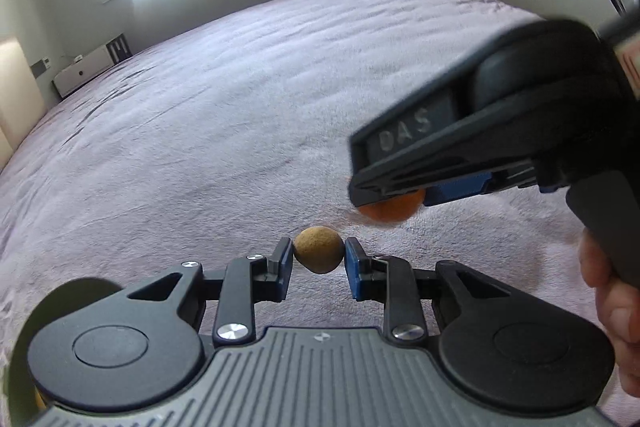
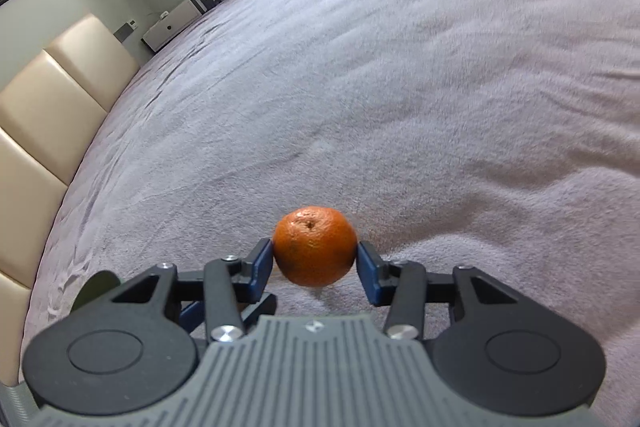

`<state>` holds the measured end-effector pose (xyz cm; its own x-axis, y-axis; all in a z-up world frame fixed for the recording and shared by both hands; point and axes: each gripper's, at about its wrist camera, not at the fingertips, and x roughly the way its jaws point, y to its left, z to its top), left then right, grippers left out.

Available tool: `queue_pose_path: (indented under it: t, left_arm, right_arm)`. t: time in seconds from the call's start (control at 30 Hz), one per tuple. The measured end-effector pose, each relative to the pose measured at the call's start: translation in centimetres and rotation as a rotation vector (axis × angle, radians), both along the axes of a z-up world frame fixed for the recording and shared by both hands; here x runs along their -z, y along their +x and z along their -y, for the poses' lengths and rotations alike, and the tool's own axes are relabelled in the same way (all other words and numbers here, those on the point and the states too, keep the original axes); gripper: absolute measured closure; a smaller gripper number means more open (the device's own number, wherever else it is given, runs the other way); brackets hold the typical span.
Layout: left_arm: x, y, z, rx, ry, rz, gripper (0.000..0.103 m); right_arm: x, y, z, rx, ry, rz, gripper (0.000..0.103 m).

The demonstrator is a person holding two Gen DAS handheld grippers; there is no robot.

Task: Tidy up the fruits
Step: 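Lift the kiwi and mandarin and carry them over the colander with both tools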

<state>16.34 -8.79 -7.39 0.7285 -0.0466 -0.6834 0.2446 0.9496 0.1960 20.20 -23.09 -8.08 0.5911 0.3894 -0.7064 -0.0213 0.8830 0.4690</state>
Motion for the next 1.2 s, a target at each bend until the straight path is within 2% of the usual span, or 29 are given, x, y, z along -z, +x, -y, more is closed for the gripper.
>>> queue_pose_path:
  t: [0.27, 0.43, 0.63, 0.77, 0.87, 0.97, 1.2]
  left_arm:
    - [-4.1, -3.0, -1.3, -0.039, -0.038, 0.039, 0.072]
    - [-6.0, -4.9, -2.8, -0.080, -0.055, 0.034, 0.072]
    - [-7.8, -6.1, -6.4, -0.175, -0.114, -0.037, 0.072]
    - [-8.6, -6.8, -10.2, -0.248, -0.146, -0.096, 0.072]
    - [-8.3, -7.2, -12.8, -0.307, -0.144, -0.128, 0.072]
    - [-7.8, -7.3, -15.3, -0.363, -0.183, -0.169, 0.072]
    - [-5.9, -7.1, -18.2, -0.420, -0.241, -0.230, 0.072]
  right_arm:
    - [-3.6, -3.0, -0.4, -0.017, -0.020, 0.046, 0.060]
    - [-5.3, -4.9, -1.6, -0.072, -0.055, 0.081, 0.060]
    - [-7.1, -7.0, -4.1, -0.162, -0.076, 0.120, 0.060]
    - [-7.7, -8.3, -6.8, -0.254, -0.095, 0.150, 0.060]
    - [-8.0, -9.1, -8.9, -0.330, -0.114, 0.174, 0.060]
    - [-8.1, -9.8, -11.0, -0.400, -0.122, 0.189, 0.060]
    - [-7.7, -10.6, -15.2, -0.559, -0.121, 0.198, 0.060]
